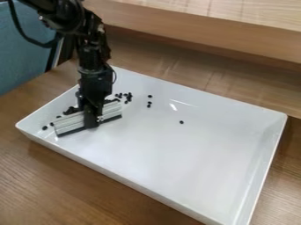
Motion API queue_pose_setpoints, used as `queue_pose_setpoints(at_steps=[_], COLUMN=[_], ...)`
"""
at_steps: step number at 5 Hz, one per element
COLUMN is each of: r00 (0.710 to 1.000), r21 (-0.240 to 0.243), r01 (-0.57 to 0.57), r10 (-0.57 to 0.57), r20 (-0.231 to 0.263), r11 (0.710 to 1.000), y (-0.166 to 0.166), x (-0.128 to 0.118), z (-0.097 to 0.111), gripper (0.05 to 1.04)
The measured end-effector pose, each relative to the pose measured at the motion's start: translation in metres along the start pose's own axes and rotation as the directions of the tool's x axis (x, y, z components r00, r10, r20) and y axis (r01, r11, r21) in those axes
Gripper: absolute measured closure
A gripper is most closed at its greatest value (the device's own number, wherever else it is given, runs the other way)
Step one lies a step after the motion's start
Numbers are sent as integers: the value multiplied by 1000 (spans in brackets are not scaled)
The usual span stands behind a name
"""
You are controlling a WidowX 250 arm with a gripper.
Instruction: Sweep into pile
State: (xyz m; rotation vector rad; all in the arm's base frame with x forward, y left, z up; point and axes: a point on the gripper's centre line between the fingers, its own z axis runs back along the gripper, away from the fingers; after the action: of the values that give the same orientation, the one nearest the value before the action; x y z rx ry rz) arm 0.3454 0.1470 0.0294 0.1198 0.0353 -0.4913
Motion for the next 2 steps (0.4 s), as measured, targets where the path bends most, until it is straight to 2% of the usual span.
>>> queue_pose_setpoints(at_steps=[1, 2], r00=[1000, 997], r21=[-22, -89], r01=[-18, -50], r10=[19, 54], r20=[17, 45], r11=[1000, 995], y=[-2, -9], x=[5, 13], z=[-1, -1], gripper=[633, 334])
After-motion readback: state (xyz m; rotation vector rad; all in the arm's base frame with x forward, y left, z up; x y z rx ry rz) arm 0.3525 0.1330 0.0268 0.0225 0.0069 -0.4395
